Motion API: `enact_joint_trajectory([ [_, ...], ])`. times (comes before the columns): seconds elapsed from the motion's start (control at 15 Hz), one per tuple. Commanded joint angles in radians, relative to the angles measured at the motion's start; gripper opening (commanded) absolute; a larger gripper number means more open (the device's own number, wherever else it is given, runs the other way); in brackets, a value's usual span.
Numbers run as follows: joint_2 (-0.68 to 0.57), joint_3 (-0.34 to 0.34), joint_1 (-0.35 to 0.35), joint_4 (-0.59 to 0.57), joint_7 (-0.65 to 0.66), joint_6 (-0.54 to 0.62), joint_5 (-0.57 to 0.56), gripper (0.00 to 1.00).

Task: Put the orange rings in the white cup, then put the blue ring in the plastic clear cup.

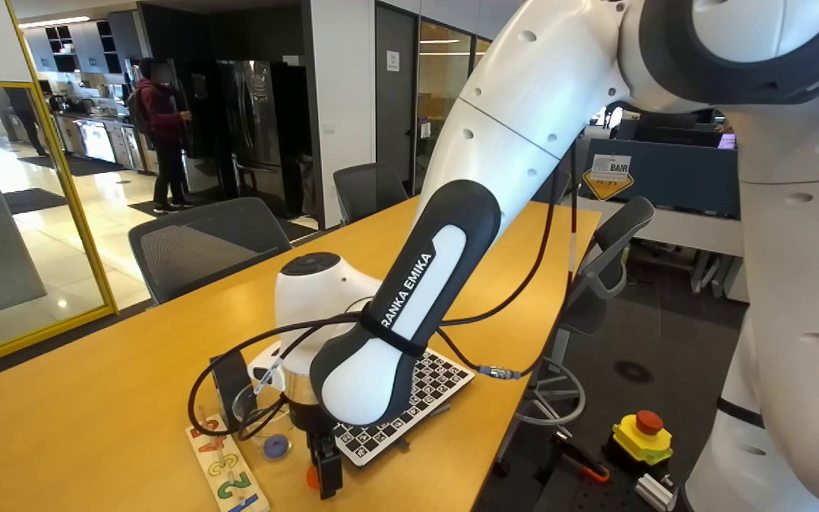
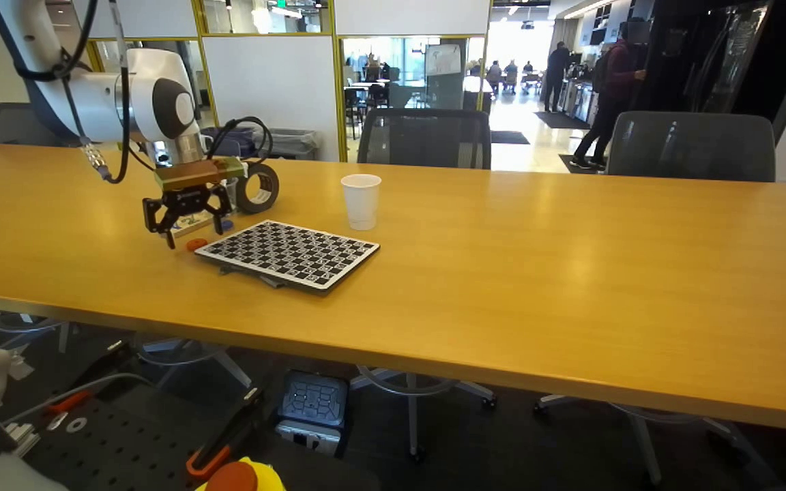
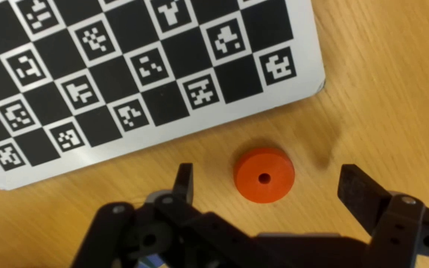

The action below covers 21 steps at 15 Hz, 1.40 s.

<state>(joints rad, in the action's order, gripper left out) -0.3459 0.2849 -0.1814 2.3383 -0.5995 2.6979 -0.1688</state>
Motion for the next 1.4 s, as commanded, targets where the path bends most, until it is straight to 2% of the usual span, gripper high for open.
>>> enact_joint_trajectory([
  [0.0, -0.017, 0.022, 0.022, -0.02, -0.026, 0.014, -0.002, 1.0],
  [0.67, -0.027, 0.021, 0.024, -0.024, -0.032, 0.018, -0.003, 1.0],
  [0.73, -0.028, 0.022, 0.025, -0.025, -0.033, 0.021, -0.001, 0.75],
  [0.8, -0.029, 0.022, 0.025, -0.025, -0.032, 0.023, -0.001, 0.74],
  [0.87, -0.029, 0.021, 0.024, -0.026, -0.032, 0.024, -0.002, 0.68],
  [1.27, -0.03, 0.021, 0.027, -0.03, -0.032, 0.031, -0.001, 0.2],
  [1.33, -0.031, 0.021, 0.028, -0.032, -0.032, 0.03, 0.0, 0.19],
])
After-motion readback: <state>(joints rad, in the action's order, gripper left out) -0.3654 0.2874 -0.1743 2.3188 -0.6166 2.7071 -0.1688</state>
